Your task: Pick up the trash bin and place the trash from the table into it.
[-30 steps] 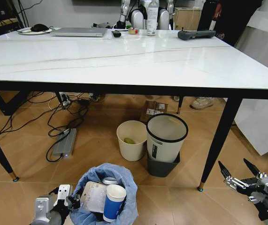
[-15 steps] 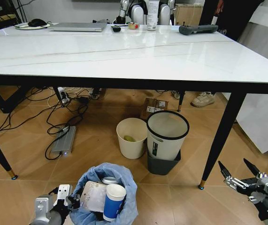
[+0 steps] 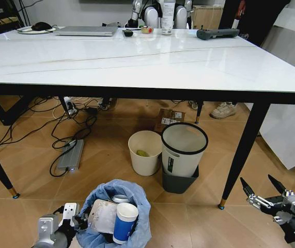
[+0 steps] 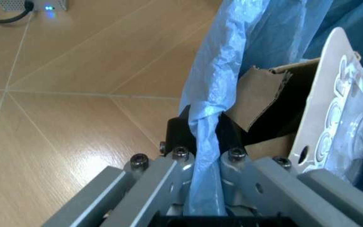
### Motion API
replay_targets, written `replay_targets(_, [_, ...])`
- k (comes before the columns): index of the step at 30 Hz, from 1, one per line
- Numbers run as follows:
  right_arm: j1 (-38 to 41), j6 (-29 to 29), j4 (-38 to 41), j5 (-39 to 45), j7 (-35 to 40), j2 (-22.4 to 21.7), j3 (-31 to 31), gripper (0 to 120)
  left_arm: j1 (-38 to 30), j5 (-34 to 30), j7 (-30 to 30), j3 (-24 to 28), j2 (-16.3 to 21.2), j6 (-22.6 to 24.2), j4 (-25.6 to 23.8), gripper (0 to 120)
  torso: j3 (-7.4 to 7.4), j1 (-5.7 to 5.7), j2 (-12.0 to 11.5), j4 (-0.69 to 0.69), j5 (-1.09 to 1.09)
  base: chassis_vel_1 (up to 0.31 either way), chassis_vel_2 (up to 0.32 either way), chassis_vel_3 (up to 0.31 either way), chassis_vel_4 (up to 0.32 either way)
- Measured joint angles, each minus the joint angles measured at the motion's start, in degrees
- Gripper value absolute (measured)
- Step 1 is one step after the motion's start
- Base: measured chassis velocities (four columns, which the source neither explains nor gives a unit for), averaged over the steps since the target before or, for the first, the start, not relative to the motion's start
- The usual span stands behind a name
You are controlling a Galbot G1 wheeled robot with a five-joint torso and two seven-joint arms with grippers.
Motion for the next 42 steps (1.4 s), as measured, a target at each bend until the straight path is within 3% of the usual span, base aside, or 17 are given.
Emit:
replay_targets(15, [0.0,0.0,0.0,0.0,0.0,0.0,0.0,100,-0.7,-0.3,-0.6,-0.2,0.7,-1.7,1.8,0,0.0,0.03,0.1,0.0,0.0,0.0,0.0,0.0,0.0])
replay_targets(25, [0.0,0.0,0.0,0.0,0.0,0.0,0.0,100,-4.0,-5.7,-3.8,-0.1,2.3,0.7,8.6,0,0.0,0.05,0.2,0.0,-0.03,0.0,0.0,0.0,0.0])
replay_targets(42, [0.0,0.0,0.0,0.0,0.0,0.0,0.0,100,-4.3,-7.2,-5.4,0.2,2.3,1.6,8.4,0,0.0,0.05,0.3,0.0,0.0,0.0,0.0,0.0,0.0])
